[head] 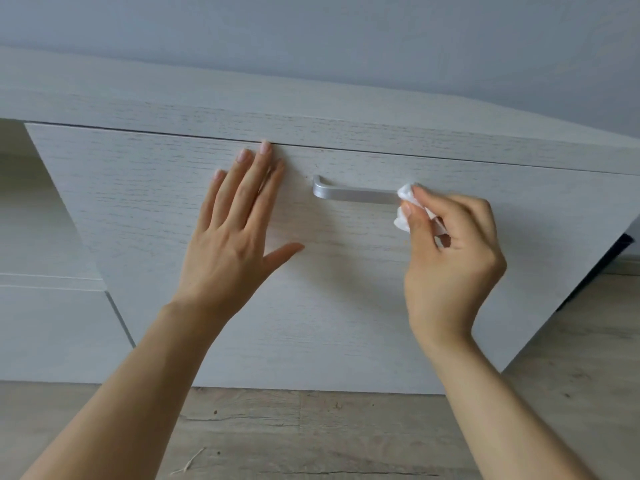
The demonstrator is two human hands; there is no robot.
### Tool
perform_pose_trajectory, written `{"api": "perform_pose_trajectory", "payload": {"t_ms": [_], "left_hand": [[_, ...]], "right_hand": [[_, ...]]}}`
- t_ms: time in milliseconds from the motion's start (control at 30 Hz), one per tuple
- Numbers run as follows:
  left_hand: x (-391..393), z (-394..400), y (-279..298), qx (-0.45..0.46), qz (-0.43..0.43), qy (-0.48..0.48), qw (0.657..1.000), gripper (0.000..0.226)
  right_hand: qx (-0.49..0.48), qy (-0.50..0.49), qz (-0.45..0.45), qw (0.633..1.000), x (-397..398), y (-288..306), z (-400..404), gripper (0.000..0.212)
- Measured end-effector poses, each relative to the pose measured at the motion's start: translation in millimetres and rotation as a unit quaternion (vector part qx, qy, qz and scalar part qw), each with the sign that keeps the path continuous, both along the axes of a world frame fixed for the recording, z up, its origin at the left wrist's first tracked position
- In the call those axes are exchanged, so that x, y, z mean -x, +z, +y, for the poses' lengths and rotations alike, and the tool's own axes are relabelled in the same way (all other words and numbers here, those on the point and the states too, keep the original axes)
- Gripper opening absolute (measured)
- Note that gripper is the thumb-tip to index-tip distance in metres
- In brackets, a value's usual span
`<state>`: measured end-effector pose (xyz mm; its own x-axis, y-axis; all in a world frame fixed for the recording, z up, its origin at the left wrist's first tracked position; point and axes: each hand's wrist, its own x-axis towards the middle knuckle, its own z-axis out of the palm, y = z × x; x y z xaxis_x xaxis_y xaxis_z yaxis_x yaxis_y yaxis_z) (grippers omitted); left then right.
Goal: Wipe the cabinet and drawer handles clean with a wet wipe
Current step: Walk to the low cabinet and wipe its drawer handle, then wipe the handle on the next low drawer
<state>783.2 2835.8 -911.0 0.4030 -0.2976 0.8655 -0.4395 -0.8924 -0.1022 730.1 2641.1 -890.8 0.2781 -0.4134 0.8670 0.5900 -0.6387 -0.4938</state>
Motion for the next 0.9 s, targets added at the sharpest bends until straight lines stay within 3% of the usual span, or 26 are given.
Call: {"api": "perform_pose_trajectory", "payload": {"t_ms": [133,300,533,700,900], "left_hand": [[5,2,2,-0.011,0.015,0.008,1.0,0.085],[12,0,5,-0.017,0.037,0.032,0.999,0.086],[33,18,9,-0.015,0.099,0.083,0.992,0.088],[66,61,23,-0.097,0.181,0.147,0.968,0.085],[94,131,19,-0.108,0.27,0.212,0.933,0.081]], "right_hand": [[-0.101,-0.01,-0.018,0.995,-5,1,-28,0.018],[-0.007,0.052,-0.049,0.997,3,-2,-4,0.017],[0.016,0.2,0.057,0.978,1,8,50,0.014],[0.009,0.215,0.104,0.971,0,32,87,0.015],[0.142,0.301,0.181,0.926,2,41,139,0.011]]}}
